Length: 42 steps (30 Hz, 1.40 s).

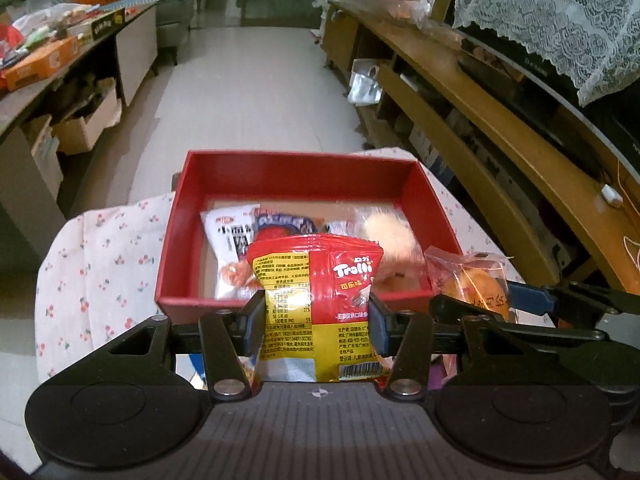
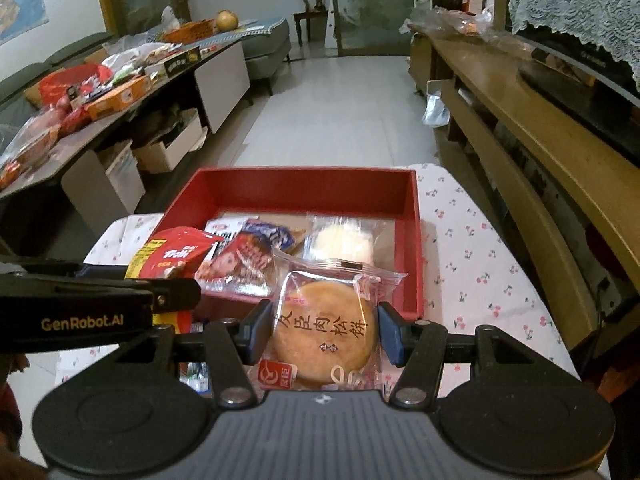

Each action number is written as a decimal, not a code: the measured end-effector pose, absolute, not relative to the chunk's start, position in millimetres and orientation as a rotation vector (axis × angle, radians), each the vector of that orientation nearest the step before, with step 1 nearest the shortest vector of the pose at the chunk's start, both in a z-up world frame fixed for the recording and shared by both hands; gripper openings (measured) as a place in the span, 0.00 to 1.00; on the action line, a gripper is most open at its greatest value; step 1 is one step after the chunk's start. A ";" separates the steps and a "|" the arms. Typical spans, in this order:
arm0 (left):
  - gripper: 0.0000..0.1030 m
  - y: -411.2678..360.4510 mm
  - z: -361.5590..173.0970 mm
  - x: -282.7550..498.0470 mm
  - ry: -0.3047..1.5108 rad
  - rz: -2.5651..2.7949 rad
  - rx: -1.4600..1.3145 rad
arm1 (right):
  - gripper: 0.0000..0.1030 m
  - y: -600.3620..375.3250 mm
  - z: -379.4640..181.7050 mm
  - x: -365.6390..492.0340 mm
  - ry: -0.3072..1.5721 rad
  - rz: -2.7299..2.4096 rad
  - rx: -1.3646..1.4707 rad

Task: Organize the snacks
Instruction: 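Lower the Trolli bag and the round pastry into the red box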

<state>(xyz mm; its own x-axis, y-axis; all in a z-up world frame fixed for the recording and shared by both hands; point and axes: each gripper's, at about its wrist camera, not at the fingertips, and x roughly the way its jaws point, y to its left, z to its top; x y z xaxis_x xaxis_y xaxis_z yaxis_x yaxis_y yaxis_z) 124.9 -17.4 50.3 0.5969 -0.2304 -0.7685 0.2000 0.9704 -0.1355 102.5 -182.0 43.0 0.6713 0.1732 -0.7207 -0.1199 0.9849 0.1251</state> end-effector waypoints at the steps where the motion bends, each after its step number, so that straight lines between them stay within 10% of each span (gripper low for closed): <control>1: 0.56 -18.1 51.4 127.3 0.892 -0.248 -0.036 | 0.61 -182.7 43.2 104.5 0.816 0.162 0.075; 42: 0.55 -32.6 35.2 199.8 0.874 -0.151 0.003 | 0.61 -181.7 23.7 187.6 0.808 0.081 0.078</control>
<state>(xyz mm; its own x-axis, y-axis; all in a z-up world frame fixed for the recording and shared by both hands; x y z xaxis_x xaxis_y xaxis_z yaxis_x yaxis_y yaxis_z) 199.8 -32.6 35.2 0.6320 -0.1310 -0.7638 0.1334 0.9893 -0.0592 187.6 -181.7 23.7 0.6884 0.1019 -0.7181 -0.0424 0.9940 0.1004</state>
